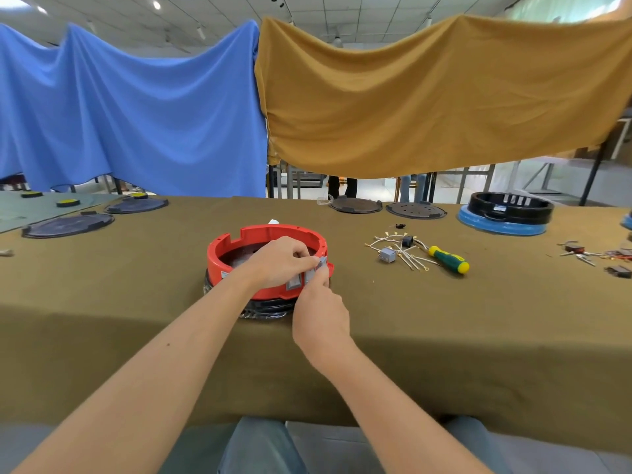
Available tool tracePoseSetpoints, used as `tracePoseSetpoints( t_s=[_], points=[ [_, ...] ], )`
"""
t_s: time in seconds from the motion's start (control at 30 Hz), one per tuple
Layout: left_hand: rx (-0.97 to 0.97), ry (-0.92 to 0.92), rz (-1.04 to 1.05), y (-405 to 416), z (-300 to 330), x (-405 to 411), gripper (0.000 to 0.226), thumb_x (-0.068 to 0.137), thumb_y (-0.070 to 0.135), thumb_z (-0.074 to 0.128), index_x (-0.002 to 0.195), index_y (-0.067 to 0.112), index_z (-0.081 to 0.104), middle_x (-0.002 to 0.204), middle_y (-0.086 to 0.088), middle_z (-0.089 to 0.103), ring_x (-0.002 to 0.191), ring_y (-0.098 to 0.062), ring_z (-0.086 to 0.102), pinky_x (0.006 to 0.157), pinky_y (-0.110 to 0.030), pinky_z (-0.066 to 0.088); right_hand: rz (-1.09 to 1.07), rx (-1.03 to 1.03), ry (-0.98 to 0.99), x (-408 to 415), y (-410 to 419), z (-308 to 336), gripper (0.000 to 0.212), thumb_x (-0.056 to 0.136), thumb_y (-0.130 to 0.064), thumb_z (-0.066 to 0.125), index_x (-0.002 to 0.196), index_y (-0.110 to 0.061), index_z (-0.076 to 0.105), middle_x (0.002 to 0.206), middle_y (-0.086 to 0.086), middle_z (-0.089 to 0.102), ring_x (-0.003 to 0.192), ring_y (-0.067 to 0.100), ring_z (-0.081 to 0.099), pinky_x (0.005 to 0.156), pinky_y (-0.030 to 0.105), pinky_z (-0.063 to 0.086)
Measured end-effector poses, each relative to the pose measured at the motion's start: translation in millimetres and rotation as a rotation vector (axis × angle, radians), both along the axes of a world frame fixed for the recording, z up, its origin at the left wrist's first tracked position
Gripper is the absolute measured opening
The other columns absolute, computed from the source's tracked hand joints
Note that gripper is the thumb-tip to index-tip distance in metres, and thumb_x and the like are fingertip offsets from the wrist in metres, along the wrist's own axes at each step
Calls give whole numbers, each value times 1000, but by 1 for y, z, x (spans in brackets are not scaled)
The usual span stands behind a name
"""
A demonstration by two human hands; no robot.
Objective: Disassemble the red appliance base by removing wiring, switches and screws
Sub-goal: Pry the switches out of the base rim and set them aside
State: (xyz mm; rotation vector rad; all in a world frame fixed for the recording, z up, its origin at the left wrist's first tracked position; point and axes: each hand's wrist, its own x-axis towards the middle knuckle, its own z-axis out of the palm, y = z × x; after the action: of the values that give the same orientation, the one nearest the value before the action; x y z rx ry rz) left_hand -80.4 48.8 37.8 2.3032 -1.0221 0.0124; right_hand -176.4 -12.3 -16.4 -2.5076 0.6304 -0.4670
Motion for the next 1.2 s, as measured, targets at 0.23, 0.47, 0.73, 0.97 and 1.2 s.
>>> tracePoseSetpoints(
  t_s=[0.23, 0.47, 0.73, 0.97, 1.2],
  points=[
    [-1, 4, 5, 1, 0, 3, 32, 96, 38, 57, 75, 17, 69, 70, 3, 62, 62, -10, 49, 62, -27, 39, 162, -51, 62, -11, -38, 18, 15, 99, -6, 39, 111, -11, 33, 115, 21, 62, 106, 41, 58, 73, 38, 38],
    [-4, 4, 9, 1, 0, 2, 32, 95, 39, 57, 76, 17, 68, 69, 3, 59, 62, -9, 48, 61, -27, 38, 161, 139, -89, -12, -49, 17, 13, 104, -24, 43, 100, -12, 39, 106, 14, 61, 98, 35, 58, 73, 37, 41],
    [-8, 22, 15, -1, -2, 5, 30, 95, 39, 59, 76, 18, 70, 75, 4, 66, 66, -7, 55, 64, -26, 42, 45, 444, -307, -5, -12, 10, 8, 102, -18, 38, 109, -14, 38, 91, 1, 55, 86, 26, 54, 59, 33, 35],
    [-1, 22, 18, 0, -1, 5, 30, 95, 40, 59, 78, 17, 70, 83, 0, 70, 75, -12, 61, 71, -32, 48, 19, 469, -295, -3, -1, 7, 23, 101, -15, 40, 124, -13, 34, 111, 7, 61, 96, 25, 57, 67, 32, 43],
    [-6, 8, 10, 1, -1, 4, 30, 95, 38, 58, 76, 18, 69, 69, 7, 60, 63, -8, 49, 60, -25, 37, 123, 331, -144, -5, -38, 16, 5, 100, -13, 37, 103, -11, 40, 103, 12, 59, 93, 32, 57, 68, 37, 41]
  ],
)
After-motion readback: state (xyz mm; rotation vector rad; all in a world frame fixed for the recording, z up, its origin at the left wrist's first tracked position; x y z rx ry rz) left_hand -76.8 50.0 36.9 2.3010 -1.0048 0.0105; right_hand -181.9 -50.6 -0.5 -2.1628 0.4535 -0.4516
